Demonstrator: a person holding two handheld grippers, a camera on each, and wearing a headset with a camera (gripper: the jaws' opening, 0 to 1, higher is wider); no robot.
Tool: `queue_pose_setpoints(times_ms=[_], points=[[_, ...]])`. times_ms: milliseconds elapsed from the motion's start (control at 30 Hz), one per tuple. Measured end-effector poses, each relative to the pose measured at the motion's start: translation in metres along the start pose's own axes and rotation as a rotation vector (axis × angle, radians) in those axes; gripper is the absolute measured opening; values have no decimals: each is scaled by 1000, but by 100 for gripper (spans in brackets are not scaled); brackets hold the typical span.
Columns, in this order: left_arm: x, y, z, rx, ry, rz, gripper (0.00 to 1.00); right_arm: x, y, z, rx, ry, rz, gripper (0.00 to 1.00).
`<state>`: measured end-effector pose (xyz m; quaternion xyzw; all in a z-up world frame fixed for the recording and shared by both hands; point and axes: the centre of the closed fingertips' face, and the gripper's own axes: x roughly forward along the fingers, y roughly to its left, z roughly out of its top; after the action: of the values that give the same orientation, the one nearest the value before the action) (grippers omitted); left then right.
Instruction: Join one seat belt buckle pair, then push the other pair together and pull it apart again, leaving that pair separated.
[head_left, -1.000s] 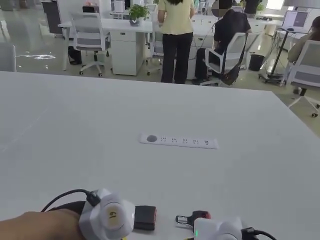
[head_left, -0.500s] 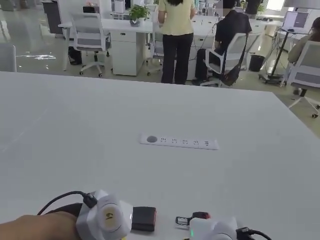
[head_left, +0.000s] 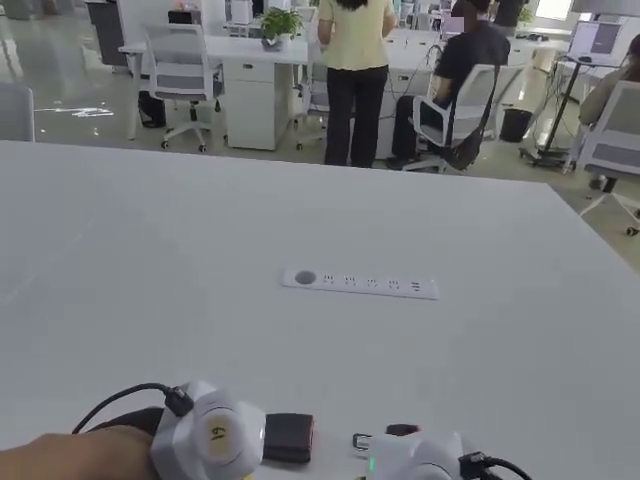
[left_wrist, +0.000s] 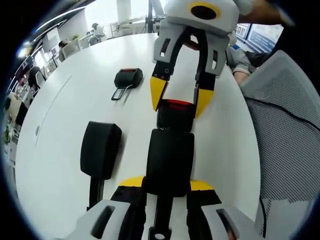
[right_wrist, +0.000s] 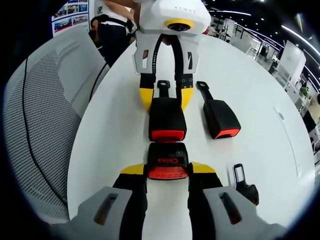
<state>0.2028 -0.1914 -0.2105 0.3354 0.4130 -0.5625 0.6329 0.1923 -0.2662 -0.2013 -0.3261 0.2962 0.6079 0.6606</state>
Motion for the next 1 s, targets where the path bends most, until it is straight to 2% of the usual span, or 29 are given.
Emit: queue_pose_setpoints(times_ms=[167,400,500,567,700,767,1000], points=[[-1,-1,-1,6,3,-1,30,-3,3,1,2,5,-4,28],[-1,-2,-2,14,8,-5,31,-4,-3,-3,-6,2,2,29],[-1,-2,-4,26,-2,-9,31,-3,-5,-6,-29,0,7,29],[-1,-3,-2,29,-4,-10,31,-2,-6,-5,-17,3,10,29],[-1,-1,-3,32,29,-7,31,-1,-7,-6,-3,19,5,28],[0,0,-4,36,33,-7,30,-1,-8,-7,-2,22,5,28],[-2,-2,-5,56,10,-15,31,-4,-8,-10,-27,0,3,28]])
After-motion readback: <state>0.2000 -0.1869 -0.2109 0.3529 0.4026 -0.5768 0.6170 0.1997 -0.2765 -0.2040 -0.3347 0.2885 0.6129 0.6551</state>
